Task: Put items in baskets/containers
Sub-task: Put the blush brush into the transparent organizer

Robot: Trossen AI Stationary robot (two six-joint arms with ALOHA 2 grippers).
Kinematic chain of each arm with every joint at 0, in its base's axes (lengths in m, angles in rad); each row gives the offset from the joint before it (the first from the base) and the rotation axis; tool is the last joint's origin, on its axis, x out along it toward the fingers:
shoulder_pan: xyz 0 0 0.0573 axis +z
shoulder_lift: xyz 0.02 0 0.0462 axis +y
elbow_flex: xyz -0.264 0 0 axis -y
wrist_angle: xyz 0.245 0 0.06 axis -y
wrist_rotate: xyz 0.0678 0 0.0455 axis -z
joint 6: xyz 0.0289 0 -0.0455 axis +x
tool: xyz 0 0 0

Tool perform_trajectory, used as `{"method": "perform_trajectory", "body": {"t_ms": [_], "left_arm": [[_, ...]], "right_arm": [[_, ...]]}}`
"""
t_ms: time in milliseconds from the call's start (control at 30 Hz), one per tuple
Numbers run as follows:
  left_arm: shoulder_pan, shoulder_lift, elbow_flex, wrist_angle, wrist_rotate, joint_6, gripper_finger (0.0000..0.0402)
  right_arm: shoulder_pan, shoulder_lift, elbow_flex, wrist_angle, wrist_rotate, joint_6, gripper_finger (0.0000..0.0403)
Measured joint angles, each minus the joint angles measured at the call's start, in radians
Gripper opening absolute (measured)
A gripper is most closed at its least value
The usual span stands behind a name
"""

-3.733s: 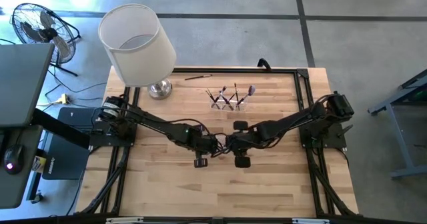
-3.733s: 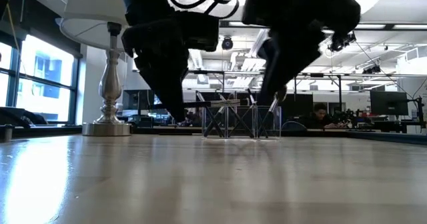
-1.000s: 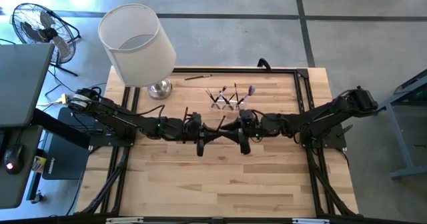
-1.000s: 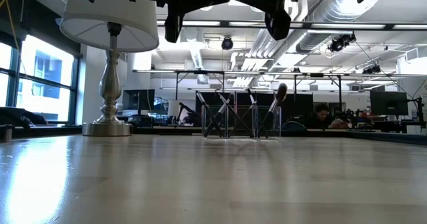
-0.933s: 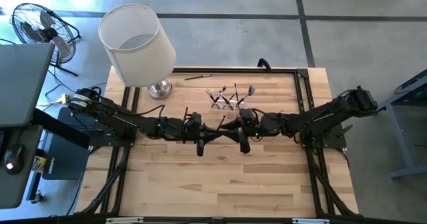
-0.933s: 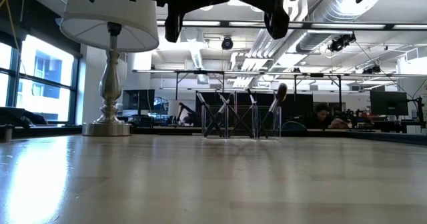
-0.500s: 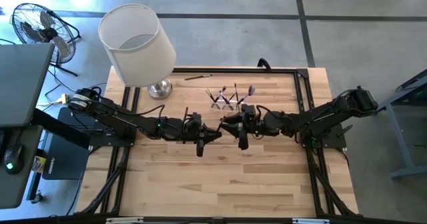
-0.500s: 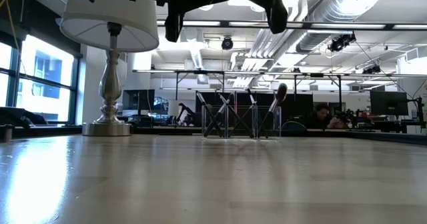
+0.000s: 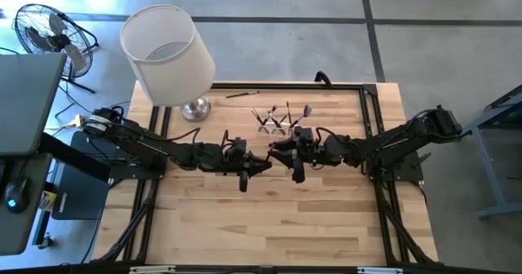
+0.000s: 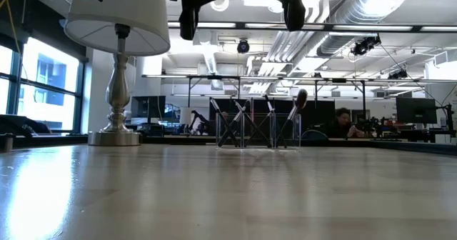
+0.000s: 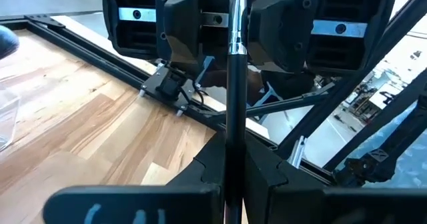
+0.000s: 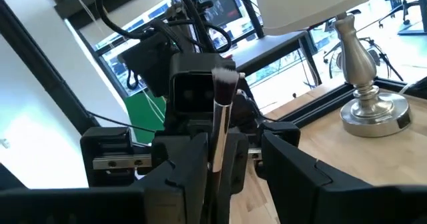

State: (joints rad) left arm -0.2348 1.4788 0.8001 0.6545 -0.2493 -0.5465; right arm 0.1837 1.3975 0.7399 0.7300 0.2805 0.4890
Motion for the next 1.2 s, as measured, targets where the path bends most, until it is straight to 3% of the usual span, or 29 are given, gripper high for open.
{"method": "perform_trajectory", "body": {"t_ms": [267, 400, 500, 600, 1067, 1200], "left_arm": [[0.000, 0.013, 0.001, 0.008, 0.018, -0.005, 0.0019], [0.000, 0.013, 0.014, -0.006, 0.016, -0.006, 0.0019], [0.000, 0.013, 0.024, -0.007, 0.022, 0.015, 0.0019], [0.000, 0.013, 0.025, -0.008, 0.022, 0.019, 0.0019], [0.000, 0.013, 0.025, -0.029, 0.005, 0.010, 0.0019], [0.000, 0.013, 0.024, -0.032, 0.005, 0.017, 0.0019]], "right_arm": [[0.000, 0.001, 0.000, 0.003, -0.020, 0.000, 0.0135], [0.000, 0.001, 0.000, 0.005, 0.025, 0.002, 0.0135], [-0.001, 0.001, 0.000, 0.031, -0.043, -0.011, 0.0133], [0.000, 0.001, 0.000, 0.029, 0.000, -0.020, 0.0126], [0.000, 0.001, 0.000, 0.030, -0.001, -0.026, 0.0062], [-0.001, 0.001, 0.000, 0.030, -0.028, -0.056, 0.0023]]}}
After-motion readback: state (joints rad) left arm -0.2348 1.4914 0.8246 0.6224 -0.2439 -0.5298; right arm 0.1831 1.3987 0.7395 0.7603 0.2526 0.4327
